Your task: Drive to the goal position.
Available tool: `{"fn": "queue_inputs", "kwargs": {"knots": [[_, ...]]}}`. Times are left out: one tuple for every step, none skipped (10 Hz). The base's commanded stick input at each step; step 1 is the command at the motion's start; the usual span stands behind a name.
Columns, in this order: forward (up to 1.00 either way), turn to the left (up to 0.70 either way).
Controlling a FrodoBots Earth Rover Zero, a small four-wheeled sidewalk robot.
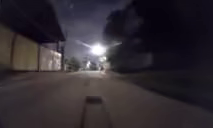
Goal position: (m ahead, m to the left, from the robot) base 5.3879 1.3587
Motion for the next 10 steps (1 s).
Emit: {"fn": "queue_inputs", "kwargs": {"knots": [[1.00, 0.00], [1.00, 0.00], [1.00, 0.00], [1.00, 0.00], [1.00, 0.00], [1.00, 0.00], [1.00, 0.00], [1.00, 0.00], [1.00, 0.00], [1.00, 0.00]]}}
